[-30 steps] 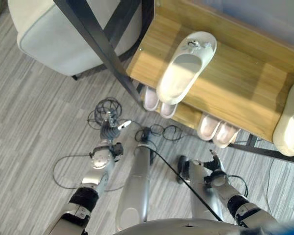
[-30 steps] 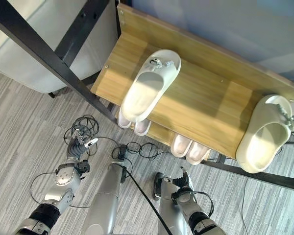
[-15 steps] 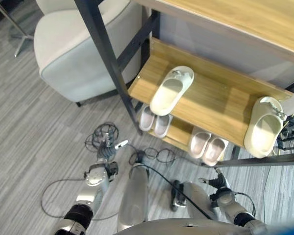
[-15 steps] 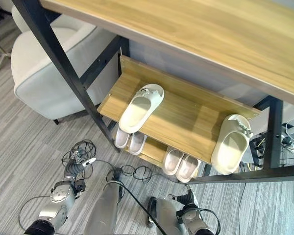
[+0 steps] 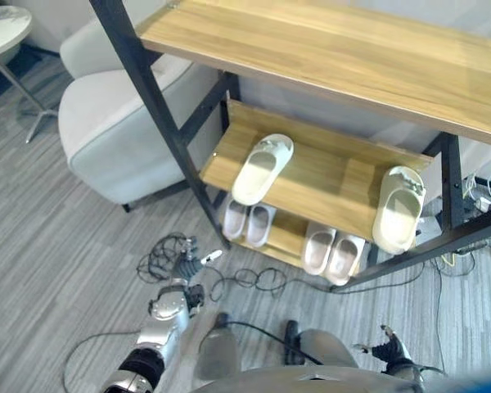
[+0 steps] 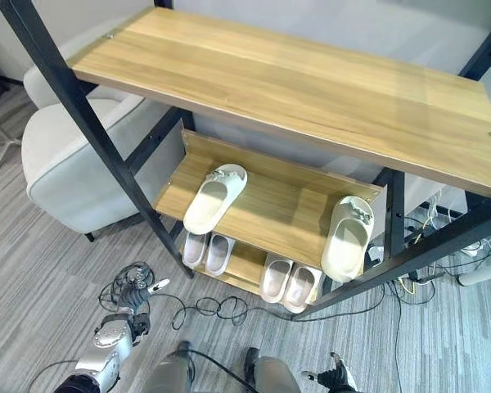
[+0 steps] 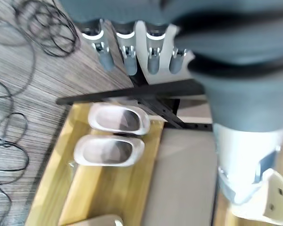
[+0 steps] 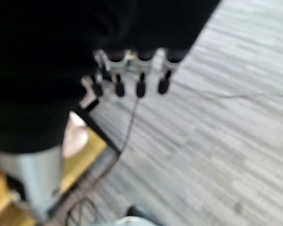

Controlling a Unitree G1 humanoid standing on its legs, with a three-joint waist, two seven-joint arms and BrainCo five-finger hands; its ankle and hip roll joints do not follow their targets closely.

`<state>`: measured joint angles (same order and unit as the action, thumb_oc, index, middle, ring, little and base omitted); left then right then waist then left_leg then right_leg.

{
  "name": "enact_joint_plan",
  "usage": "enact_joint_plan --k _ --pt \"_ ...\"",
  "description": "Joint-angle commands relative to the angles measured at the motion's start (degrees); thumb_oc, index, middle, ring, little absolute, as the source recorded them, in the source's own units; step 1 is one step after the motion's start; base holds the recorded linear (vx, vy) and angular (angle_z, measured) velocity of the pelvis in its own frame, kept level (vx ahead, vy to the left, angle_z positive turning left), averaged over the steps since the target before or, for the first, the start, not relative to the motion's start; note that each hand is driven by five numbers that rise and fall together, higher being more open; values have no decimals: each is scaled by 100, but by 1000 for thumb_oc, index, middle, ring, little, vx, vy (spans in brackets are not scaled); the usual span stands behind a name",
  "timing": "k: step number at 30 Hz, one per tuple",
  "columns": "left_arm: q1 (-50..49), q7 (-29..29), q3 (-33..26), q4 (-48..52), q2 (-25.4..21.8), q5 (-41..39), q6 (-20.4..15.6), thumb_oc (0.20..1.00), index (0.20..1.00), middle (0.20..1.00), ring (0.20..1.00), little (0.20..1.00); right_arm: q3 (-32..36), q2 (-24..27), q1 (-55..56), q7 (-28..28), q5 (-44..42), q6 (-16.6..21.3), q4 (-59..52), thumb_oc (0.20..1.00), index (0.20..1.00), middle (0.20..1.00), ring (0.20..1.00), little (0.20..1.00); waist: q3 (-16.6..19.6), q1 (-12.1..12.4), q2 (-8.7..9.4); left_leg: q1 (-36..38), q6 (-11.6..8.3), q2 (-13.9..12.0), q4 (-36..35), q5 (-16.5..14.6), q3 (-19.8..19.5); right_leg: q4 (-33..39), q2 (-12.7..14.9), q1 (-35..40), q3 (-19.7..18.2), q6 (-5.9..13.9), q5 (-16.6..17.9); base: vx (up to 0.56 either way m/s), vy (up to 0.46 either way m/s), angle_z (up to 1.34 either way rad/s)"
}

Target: Arrange the slippers neatly on the shoe rack.

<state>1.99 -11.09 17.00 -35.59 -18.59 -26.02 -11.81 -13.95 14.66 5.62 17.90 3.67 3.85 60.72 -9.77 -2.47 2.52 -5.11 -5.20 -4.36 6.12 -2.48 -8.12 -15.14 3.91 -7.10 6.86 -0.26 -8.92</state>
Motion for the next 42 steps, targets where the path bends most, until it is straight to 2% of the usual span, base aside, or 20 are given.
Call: enact_joint_plan --k 1,3,5,7,8,10,11,13,14,18,20,23,30,35,36,37,42 --pt "98 148 106 373 -171 429 -155 1000 1000 1000 1000 1000 144 96 120 -70 -114 60 -44 1000 1000 1000 1000 1000 222 -110 -24 -214 26 139 480 -298 -97 819 98 297 -291 512 267 71 214 -18" --pt "69 169 108 431 -209 486 -146 1000 1000 1000 1000 1000 178 74 152 -117 -119 51 -94 1000 1000 1000 1000 1000 222 -116 -28 -135 70 168 451 -357 -14 803 147 322 -340 557 303 57 217 -18" --pt "49 237 90 450 -282 705 -129 1000 1000 1000 1000 1000 115 44 166 -231 -35 7 -316 1000 1000 1000 1000 1000 259 -159 -27 25 206 260 418 -510 296 782 268 281 -578 722 451 36 250 -39" --pt "49 237 90 449 -282 706 -130 1000 1000 1000 1000 1000 115 45 169 -232 -35 4 -320 1000 1000 1000 1000 1000 257 -143 -26 33 208 258 417 -513 313 781 266 280 -595 724 453 2 116 -52" --pt "9 294 87 473 -307 776 -145 1000 1000 1000 1000 1000 78 176 62 -247 37 98 -350 1000 1000 1000 1000 1000 247 -146 -49 89 290 318 379 -573 506 800 332 208 -728 834 573 -20 179 -56" --pt "-23 338 100 498 -278 753 -176 1000 1000 1000 1000 1000 2 171 -69 -230 46 43 -126 1000 1000 1000 1000 1000 238 -112 -67 114 324 349 355 -605 584 823 370 168 -789 888 634 -20 169 -56" --pt "-13 448 153 720 -308 727 -201 1000 1000 1000 1000 1000 -189 208 -395 -236 272 -89 162 1000 1000 1000 1000 1000 225 -84 -122 144 381 406 310 -639 709 824 453 91 -843 989 774 -28 135 -39" --pt "41 513 236 993 -411 764 -218 1000 1000 1000 1000 1000 -318 276 -623 -255 399 -115 100 1000 1000 1000 1000 1000 185 -58 -169 145 434 422 273 -620 802 700 475 -60 -856 1039 839 -54 122 -29" --pt "99 519 267 1064 -461 800 -221 1000 1000 1000 1000 1000 -345 298 -719 -257 403 -115 55 1000 1000 1000 1000 1000 166 -43 -196 142 454 409 260 -610 870 586 468 -141 -822 1041 825 -95 83 -23" --pt "289 588 430 1338 -595 921 -218 1000 1000 1000 1000 1000 -516 335 -939 -268 471 -46 -224 1000 1000 1000 1000 1000 144 42 -297 145 511 341 197 -545 1183 -35 423 -232 124 903 556 -107 50 -54" --pt "275 640 475 1581 -639 972 -210 1000 1000 1000 1000 1000 -578 382 -888 -272 598 -70 -345 1000 1000 1000 1000 1000 169 89 -246 217 488 349 235 -581 1291 131 444 -86 402 836 426 -24 -72 -54" --pt "326 815 623 1746 -583 933 -177 1000 1000 1000 1000 1000 -612 377 -856 -301 548 -85 -222 1000 1000 1000 1000 1000 288 110 -197 252 452 305 332 -597 1330 593 364 222 307 748 420 60 -149 -28" --pt "278 1186 961 2594 -651 972 -88 1000 1000 1000 1000 1000 -724 345 -559 -381 737 -86 -204 1000 1000 1000 1000 1000 417 51 -302 482 273 151 196 -512 1445 1521 169 806 216 683 525 34 -91 -10" --pt "436 811 1048 2302 -388 1519 -160 1000 1000 1000 1000 1000 -674 261 -450 -318 614 -39 -103 1000 1000 1000 1000 1000 385 16 -340 590 187 131 106 -435 1388 1896 118 1087 252 665 583 17 -66 -1" --pt "496 705 1057 2232 -357 1671 -165 1000 1000 1000 1000 1000 -676 240 -446 -300 601 -37 -91 1000 1000 1000 1000 1000 376 11 -343 598 180 138 97 -427 1375 1912 118 1103 253 660 586 26 -65 3" --pt "620 466 1118 2034 -350 2194 -176 1000 1000 1000 1000 1000 -698 217 -427 -270 576 -8 -86 1000 1000 1000 1000 1000 370 1 -338 630 174 141 56 -411 1354 1912 102 1133 262 649 581 20 -52 0" --pt "772 31 1077 1630 -275 2620 -150 1000 1000 1000 1000 1000 -654 185 -406 -186 472 34 -52 1000 1000 1000 1000 1000 389 -16 -318 709 164 124 33 -407 1337 1806 66 1164 263 607 500 47 -58 3"
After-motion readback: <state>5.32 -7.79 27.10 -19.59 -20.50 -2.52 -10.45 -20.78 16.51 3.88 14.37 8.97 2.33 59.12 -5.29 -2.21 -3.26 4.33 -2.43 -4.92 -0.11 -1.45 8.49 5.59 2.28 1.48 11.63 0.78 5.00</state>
